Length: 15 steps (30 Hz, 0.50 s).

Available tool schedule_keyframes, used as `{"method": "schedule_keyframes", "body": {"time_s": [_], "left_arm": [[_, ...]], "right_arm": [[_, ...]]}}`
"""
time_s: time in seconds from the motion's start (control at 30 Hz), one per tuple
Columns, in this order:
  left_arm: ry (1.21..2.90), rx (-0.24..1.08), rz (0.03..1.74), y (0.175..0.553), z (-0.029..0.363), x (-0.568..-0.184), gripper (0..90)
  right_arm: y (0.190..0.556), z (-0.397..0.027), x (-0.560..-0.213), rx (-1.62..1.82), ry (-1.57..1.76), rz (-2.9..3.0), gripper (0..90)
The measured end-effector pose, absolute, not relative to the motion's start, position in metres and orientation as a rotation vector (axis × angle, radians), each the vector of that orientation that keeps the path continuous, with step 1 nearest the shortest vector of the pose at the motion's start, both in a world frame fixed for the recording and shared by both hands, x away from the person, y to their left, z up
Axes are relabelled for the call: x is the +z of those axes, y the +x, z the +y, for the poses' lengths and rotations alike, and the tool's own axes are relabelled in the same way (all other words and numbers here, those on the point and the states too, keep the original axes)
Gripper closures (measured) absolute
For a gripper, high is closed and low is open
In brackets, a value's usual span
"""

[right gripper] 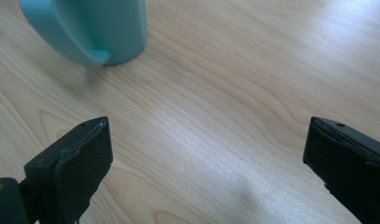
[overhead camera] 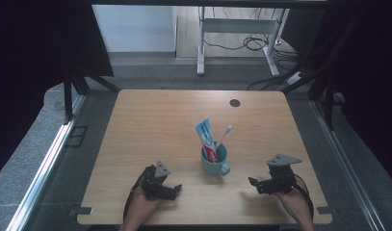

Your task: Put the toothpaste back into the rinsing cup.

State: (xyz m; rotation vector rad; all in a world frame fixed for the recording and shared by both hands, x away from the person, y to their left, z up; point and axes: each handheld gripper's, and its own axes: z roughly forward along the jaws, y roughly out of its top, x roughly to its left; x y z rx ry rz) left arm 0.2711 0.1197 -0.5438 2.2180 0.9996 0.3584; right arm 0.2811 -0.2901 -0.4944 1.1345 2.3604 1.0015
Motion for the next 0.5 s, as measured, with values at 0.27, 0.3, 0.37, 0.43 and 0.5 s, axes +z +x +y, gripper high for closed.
{"method": "schedule_keyframes", "body": {"time_s": [0.27, 0.3, 0.37, 0.43, 0.5], "left_arm": [[2.217, 0.358, 1.002, 0.271, 0.120, -0.544, 6.2], [2.217, 0.358, 1.002, 0.271, 0.120, -0.544, 6.2], [2.216, 0.358, 1.003, 0.271, 0.120, -0.544, 6.3], [2.216, 0.359, 1.004, 0.271, 0.120, -0.544, 6.3], [2.216, 0.359, 1.004, 0.271, 0.120, -0.544, 6.3]], "right_arm": [[0.276, -0.292, -0.512, 1.012, 1.153, 2.366, 1.1], [0.276, -0.292, -0.514, 1.012, 1.152, 2.367, 1.1], [0.275, -0.292, -0.518, 1.018, 1.155, 2.371, 1.1], [0.274, -0.292, -0.522, 1.021, 1.158, 2.374, 1.2], [0.273, -0.292, -0.527, 1.027, 1.161, 2.378, 1.1]]}}
